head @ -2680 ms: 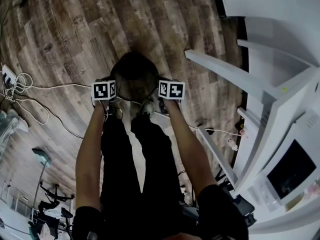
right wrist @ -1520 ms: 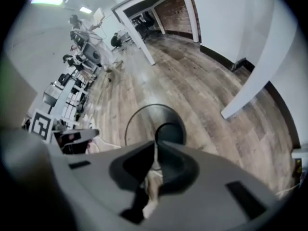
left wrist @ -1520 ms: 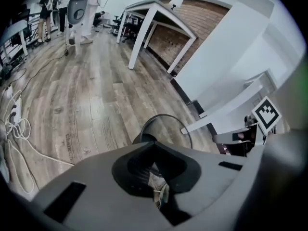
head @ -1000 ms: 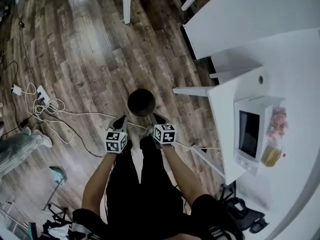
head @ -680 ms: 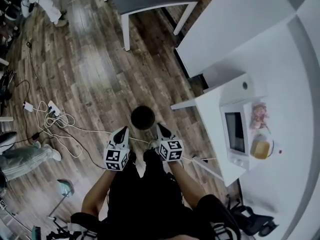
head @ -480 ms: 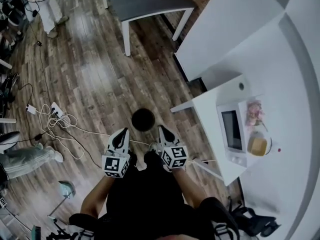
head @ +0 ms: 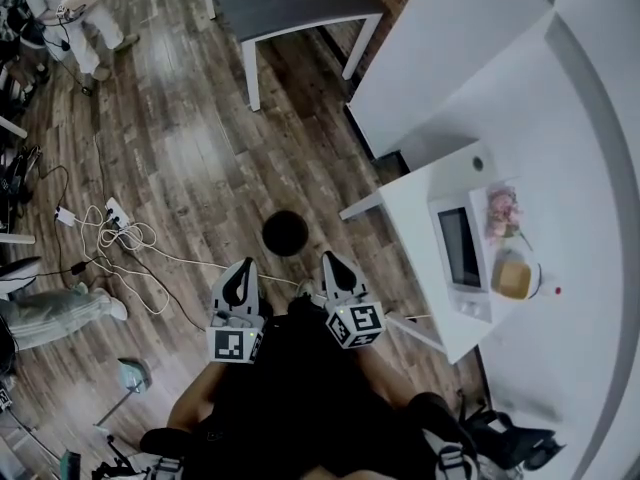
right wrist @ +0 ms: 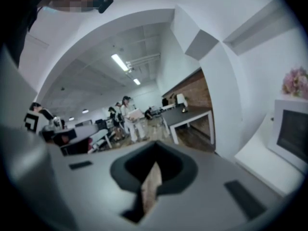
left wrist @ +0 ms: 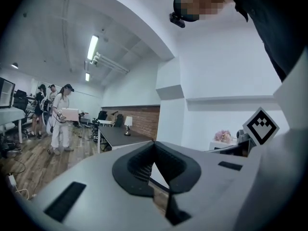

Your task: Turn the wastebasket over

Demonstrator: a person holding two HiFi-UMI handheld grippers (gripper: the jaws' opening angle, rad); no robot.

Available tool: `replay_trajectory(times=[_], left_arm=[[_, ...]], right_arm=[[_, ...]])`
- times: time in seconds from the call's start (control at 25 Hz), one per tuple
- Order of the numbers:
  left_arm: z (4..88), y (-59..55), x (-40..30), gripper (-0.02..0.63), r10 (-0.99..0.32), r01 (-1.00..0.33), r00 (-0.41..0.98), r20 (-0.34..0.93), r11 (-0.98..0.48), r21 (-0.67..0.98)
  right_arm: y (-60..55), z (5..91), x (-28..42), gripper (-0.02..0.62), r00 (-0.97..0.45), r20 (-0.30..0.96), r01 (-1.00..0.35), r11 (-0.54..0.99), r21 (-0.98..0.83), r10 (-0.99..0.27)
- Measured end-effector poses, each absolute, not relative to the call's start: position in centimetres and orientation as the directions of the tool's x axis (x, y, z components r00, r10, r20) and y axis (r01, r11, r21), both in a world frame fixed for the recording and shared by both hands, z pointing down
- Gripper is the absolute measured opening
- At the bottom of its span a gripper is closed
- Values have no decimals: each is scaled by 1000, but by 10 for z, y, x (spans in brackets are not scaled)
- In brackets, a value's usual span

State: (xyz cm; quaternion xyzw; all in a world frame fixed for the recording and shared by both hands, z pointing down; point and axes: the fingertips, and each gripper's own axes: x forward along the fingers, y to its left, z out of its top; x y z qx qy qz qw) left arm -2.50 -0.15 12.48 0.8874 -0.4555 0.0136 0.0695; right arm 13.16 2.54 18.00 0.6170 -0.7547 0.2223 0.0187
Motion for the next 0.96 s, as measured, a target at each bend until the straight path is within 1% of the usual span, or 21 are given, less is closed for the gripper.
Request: replay_trajectory(times=[0.16,0.52,0.96], left_arm=[[120,-6,-20,35,-803,-806,590,83,-578,129],[121,-3,-12,35,-797,-800,598,87,-589,113],[122,-4,-24,35,-788,-791,609,93,-593,151]], right_arm=[[28,182,131,32,-236,303,-940,138,-312,-923],[32,182,126,32,-242,301,-940,147,-307,-922],[35,183,109,32,-242,314,-943,147,-299,-918]])
